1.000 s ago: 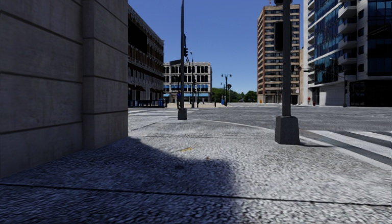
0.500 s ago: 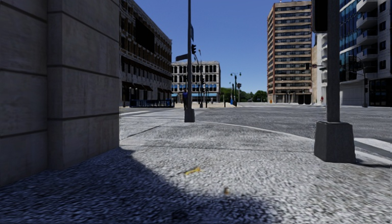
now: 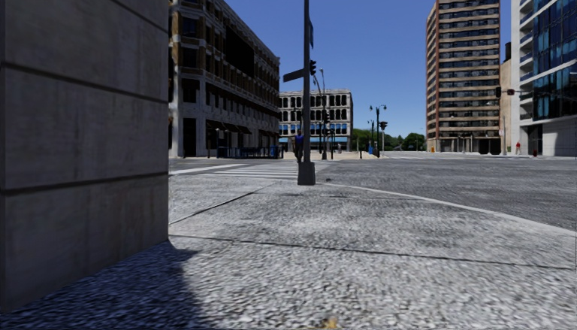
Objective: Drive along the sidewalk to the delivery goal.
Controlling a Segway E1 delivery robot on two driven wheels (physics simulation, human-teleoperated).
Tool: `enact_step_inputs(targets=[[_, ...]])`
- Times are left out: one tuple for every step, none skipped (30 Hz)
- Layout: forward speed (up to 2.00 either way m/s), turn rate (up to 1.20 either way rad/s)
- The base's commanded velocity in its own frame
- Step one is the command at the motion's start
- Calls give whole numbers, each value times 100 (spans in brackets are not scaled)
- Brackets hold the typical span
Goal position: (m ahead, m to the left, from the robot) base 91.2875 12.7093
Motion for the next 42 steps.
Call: enact_step_inputs(targets=[[200,40],[200,40],[200,40],[200,39],[200,39],[200,20],[200,0],[200,0],[200,0],[200,0],[200,0],[200,0],[200,0],[200,0],[200,0],[200,0],[200,0],[200,2],[200,21],[200,32],[200,32],[200,35],[200,35],[200,35],[200,35],[200,35],[200,35],[200,35],[200,35],[200,35],[200,35],[200,35],[200,35],[200,35],[200,28],[200,12],[200,0],[200,0],[200,0],[200,0],[200,0],[200,0]])
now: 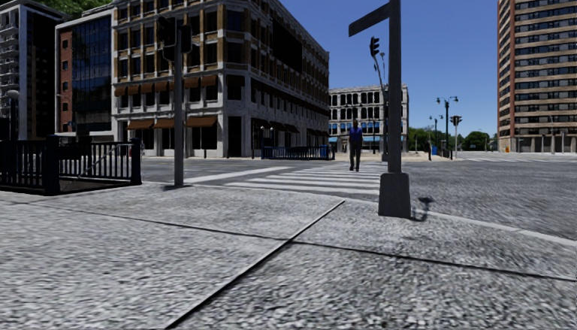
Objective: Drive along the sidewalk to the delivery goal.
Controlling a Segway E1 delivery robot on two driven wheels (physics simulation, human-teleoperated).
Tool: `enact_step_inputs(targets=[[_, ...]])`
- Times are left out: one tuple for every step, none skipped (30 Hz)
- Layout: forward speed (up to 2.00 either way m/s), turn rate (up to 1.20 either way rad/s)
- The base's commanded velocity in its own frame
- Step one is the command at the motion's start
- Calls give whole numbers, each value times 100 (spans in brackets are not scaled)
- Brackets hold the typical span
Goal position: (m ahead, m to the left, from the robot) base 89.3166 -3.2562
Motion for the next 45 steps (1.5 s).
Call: enact_step_inputs(targets=[[200,0],[200,0],[200,0],[200,0],[200,0],[200,0],[200,4],[200,15],[200,21],[200,22],[200,23],[200,23],[200,23],[200,23],[200,23],[200,23],[200,23],[200,23],[200,23],[200,23],[200,23],[200,23],[200,23],[200,23],[200,23],[200,23],[200,23],[200,23],[200,23],[200,23],[200,23],[200,23],[200,23],[200,23],[200,23],[200,23],[200,23],[200,23],[200,23],[200,23],[200,23],[200,23],[200,23],[200,23],[200,23]])
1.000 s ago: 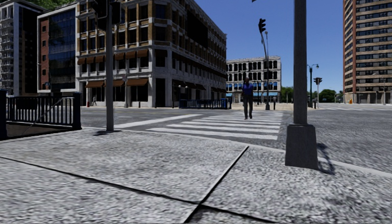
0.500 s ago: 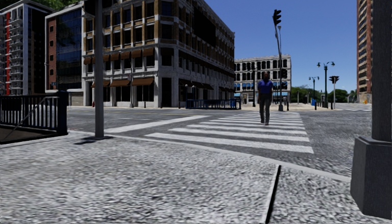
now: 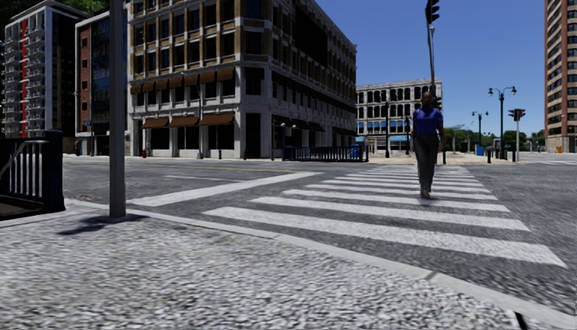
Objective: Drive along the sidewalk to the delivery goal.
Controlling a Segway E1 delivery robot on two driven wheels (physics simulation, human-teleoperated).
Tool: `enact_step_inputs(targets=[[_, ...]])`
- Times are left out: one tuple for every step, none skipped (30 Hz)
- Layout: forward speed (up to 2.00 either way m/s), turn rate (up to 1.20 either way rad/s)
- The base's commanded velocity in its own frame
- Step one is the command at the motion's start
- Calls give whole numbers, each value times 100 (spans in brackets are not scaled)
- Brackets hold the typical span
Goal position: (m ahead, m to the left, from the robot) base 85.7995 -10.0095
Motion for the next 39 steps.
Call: enact_step_inputs(targets=[[200,23],[200,23],[200,23],[200,23],[200,23],[200,23],[200,23],[200,23],[200,23],[200,23],[200,23],[200,23],[200,20],[200,2],[200,0],[200,0],[200,0],[200,0],[200,0],[200,0],[200,0],[200,0],[200,-1],[200,-1],[200,-21],[200,-36],[200,-44],[200,-47],[200,-48],[200,-48],[200,-48],[200,-48],[200,-49],[200,-51],[200,-57],[200,-60],[200,-61],[200,-62],[200,-62]])
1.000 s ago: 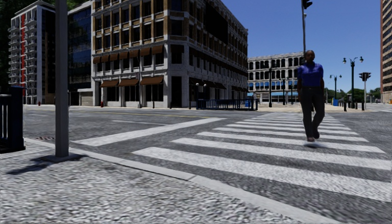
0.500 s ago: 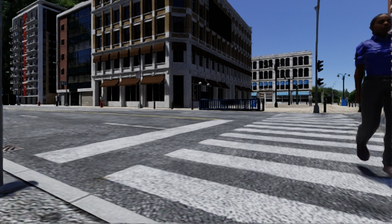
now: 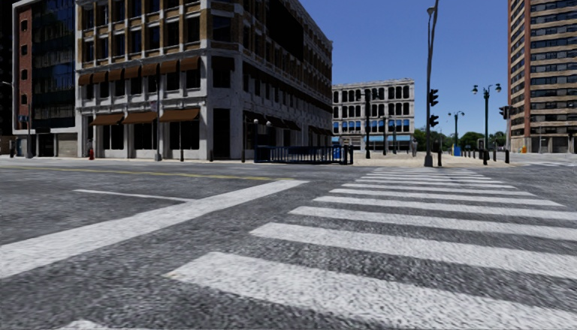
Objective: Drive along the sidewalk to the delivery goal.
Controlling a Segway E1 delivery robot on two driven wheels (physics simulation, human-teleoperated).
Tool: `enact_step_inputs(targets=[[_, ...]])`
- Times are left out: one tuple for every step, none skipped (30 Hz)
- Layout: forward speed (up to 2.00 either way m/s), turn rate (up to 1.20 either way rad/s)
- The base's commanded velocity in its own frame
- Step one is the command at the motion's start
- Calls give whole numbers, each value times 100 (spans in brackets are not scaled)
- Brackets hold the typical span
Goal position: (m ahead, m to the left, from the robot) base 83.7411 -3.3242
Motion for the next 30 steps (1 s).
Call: enact_step_inputs(targets=[[193,-62],[176,-62],[161,-62],[155,-62],[155,-62],[147,-62],[147,-62],[146,-62],[146,-62],[146,-62],[146,-62],[146,-62],[146,-62],[146,-62],[146,-62],[146,-62],[146,-62],[146,-62],[146,-62],[146,-62],[146,-55],[146,-34],[151,-29],[154,-27],[154,-25],[154,-25],[155,-23],[155,-21],[155,-20],[155,-20]])
